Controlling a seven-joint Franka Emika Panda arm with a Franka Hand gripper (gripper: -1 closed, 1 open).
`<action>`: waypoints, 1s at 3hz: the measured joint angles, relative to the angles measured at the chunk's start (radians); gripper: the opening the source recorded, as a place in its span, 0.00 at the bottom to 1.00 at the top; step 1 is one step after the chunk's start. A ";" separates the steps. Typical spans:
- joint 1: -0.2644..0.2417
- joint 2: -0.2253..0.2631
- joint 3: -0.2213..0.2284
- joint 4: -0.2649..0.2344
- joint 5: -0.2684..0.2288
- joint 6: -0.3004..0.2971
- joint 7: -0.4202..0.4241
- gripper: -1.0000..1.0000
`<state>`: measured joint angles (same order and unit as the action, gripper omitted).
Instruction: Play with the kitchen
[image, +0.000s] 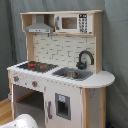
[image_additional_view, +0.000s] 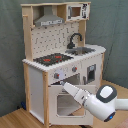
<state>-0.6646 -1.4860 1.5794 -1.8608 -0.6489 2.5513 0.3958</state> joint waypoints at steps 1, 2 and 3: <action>0.003 0.000 0.005 0.000 0.000 -0.004 0.124 1.00; 0.008 0.002 0.005 -0.005 0.000 -0.007 0.234 1.00; 0.016 0.002 0.010 -0.022 0.001 -0.011 0.338 1.00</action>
<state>-0.6485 -1.4839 1.5893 -1.8829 -0.6477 2.5403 0.7338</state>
